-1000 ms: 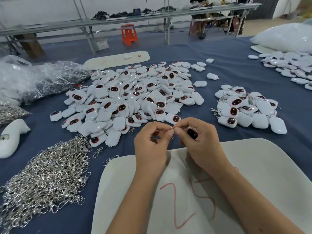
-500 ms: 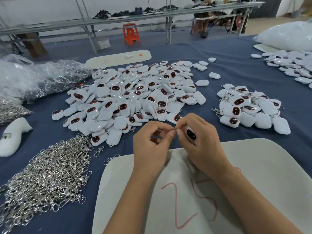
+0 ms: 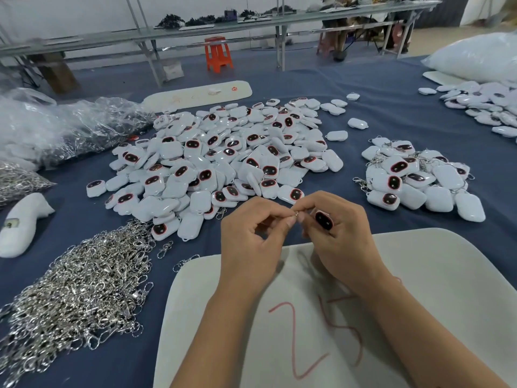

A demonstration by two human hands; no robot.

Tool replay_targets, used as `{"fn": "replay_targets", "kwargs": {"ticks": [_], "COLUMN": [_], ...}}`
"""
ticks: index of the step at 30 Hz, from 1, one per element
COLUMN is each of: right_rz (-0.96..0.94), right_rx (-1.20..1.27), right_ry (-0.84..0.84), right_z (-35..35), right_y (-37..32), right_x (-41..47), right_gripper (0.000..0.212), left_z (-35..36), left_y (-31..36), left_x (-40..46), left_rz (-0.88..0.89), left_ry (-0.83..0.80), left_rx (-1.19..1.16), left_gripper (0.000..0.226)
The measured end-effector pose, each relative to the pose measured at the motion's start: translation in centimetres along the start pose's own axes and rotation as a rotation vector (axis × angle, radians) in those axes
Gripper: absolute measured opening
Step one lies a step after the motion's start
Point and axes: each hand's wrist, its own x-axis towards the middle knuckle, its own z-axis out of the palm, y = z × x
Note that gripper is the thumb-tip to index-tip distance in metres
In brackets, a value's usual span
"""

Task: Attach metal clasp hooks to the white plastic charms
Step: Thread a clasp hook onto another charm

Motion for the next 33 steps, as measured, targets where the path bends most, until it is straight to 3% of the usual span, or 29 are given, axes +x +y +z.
{"fn": "replay_targets", "kwargs": {"ticks": [17, 33], "right_rz": [0.014, 0.180], "right_rx": [-0.092, 0.198], "right_ry": [-0.156, -0.010], "right_z": [-0.5, 0.6], "right_y": [0.0, -0.5], "right_x": [0.2, -0.3], "right_gripper": [0.019, 0.022], "left_z": [-0.5, 1.5], "left_y": [-0.4, 0.0], "left_x": [-0.2, -0.7], "left_rz": [-0.026, -0.057], "left_ry": [-0.170, 0.025], "left_rx": [0.206, 0.180], "left_gripper": [0.020, 0.016]}}
